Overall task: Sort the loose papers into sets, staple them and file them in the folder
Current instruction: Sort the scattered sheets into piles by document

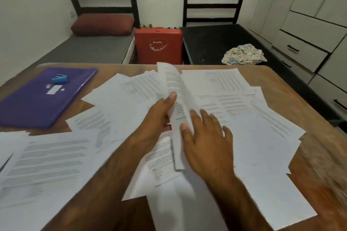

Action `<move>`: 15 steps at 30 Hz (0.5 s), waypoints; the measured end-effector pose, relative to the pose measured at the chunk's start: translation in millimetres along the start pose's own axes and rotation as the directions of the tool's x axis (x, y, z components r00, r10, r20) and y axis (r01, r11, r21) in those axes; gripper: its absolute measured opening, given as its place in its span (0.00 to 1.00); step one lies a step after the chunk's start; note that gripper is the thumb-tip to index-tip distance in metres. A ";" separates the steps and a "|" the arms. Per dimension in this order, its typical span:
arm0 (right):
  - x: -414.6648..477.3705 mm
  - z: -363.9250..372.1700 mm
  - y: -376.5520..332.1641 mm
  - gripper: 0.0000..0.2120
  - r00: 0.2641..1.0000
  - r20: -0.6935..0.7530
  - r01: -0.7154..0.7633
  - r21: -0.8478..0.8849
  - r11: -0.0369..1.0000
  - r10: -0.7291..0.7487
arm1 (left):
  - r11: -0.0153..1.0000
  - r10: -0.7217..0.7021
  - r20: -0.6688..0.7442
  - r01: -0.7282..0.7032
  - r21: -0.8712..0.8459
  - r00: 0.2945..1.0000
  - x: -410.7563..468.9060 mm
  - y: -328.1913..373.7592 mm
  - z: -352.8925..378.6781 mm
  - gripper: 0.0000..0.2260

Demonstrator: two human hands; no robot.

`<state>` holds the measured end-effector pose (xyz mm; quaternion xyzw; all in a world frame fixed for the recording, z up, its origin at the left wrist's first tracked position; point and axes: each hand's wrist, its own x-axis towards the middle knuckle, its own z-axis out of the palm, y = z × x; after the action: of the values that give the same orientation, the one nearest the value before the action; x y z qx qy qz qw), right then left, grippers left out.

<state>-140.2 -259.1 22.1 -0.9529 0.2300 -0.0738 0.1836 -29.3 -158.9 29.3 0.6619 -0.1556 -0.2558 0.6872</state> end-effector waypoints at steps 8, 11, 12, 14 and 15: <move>-18.2 9.1 -52.1 0.34 0.991 0.118 -0.125 0.621 0.774 0.065 | 0.921 -0.030 -0.032 0.015 -0.390 0.999 -74.0 8.0 -122.3 0.18; -22.9 23.2 -81.3 0.30 0.936 0.353 -0.319 0.822 0.472 0.018 | 0.915 -0.071 -0.051 0.044 -0.402 0.996 -114.8 2.9 -170.6 0.19; -26.4 31.0 -93.3 0.28 0.923 0.384 -0.345 0.839 0.420 -0.009 | 0.931 -0.087 -0.093 0.048 -0.361 0.992 -126.7 -0.1 -186.4 0.19; -36.1 50.2 -119.0 0.25 0.919 0.392 -0.337 0.828 0.448 -0.034 | 0.983 -0.129 -0.299 0.082 -0.165 0.946 -150.3 -6.4 -220.2 0.16; -40.9 58.9 -129.9 0.24 0.921 0.387 -0.324 0.815 0.481 -0.035 | 0.990 -0.135 -0.424 0.139 -0.023 0.895 -159.7 -10.0 -234.6 0.16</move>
<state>-109.7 -114.0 15.3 -0.7035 0.2056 0.0083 0.6803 -32.2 124.9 21.7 0.7137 0.0436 -0.1527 0.6822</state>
